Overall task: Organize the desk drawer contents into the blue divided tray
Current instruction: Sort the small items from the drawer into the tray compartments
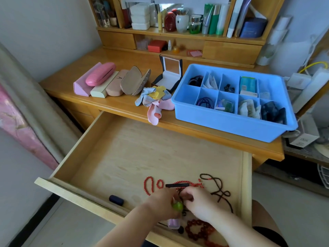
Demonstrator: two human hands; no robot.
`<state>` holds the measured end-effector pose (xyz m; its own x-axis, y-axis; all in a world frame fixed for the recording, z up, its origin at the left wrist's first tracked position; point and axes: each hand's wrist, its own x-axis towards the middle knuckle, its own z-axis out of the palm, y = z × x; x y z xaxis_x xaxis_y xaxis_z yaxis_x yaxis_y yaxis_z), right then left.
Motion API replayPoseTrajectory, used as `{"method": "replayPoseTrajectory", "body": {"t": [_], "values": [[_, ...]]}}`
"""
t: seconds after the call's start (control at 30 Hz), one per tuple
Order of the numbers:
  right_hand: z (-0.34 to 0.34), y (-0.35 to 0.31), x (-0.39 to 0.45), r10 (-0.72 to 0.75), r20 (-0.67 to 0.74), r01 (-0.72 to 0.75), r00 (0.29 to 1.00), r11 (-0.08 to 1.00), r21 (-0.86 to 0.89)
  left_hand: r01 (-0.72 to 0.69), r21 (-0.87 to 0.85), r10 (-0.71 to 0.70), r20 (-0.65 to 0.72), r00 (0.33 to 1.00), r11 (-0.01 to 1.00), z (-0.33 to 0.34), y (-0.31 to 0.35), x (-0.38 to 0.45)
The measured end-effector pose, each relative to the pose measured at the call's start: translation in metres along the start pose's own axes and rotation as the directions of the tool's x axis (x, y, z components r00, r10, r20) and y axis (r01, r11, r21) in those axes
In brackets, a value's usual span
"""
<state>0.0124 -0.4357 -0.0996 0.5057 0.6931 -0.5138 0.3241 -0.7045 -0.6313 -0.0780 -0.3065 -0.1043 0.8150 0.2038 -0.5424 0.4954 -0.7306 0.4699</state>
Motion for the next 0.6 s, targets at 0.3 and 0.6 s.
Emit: {"method": "replayPoseTrajectory", "body": {"t": [0.3, 0.6], "values": [[-0.011, 0.003, -0.017, 0.015, 0.084, -0.078, 0.996, 0.550, 0.832, -0.135, -0.522, -0.029, -0.294, 0.955, 0.843, -0.015, 0.012, -0.011], [-0.076, -0.044, -0.033, -0.176, -0.256, 0.309, 0.951, 0.612, 0.728, -0.165, -0.795, -0.161, -0.313, 0.936, 0.584, -0.017, 0.010, -0.021]]}}
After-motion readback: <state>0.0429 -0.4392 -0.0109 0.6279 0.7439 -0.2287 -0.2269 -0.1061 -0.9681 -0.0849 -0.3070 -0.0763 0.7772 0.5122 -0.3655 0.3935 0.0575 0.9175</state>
